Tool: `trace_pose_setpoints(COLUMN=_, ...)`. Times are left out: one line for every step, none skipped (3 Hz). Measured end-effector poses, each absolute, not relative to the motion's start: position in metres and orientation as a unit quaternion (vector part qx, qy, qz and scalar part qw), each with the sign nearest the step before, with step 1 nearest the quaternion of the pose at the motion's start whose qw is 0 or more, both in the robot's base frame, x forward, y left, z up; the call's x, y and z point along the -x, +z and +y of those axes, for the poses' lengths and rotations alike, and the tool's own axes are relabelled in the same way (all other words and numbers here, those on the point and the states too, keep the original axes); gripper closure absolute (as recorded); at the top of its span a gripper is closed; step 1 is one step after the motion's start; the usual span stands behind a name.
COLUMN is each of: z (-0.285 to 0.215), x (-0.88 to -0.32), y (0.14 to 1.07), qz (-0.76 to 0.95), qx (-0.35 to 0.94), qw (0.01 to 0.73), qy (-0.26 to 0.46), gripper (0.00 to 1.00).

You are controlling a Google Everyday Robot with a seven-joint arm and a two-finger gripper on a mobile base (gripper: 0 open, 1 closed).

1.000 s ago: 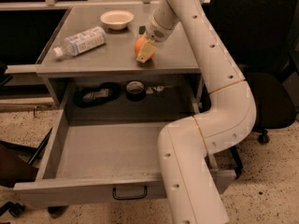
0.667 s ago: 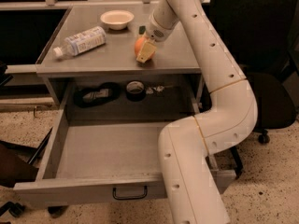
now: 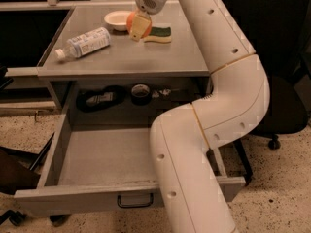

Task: Place orange into top drawer

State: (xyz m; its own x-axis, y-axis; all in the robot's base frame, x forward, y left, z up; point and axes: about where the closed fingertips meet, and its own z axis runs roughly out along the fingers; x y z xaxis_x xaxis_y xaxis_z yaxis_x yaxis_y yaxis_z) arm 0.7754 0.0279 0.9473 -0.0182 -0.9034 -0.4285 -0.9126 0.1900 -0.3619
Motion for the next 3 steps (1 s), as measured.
trace_pose_setpoints(z=0.010, x=-0.755, y=0.959, qz=0.730, qx=0.623, qw=0.282, qy=0.007, gripper=1.00)
trace_pose_setpoints(z=-0.027, x=-0.734, y=0.930, qz=0.762, qx=0.585, qw=0.275, qy=0.039, gripper=1.00)
trace_pose_setpoints(z=-0.016, x=-0.742, y=0.934, qz=0.753, qx=0.571, qw=0.322, qy=0.050, gripper=1.00)
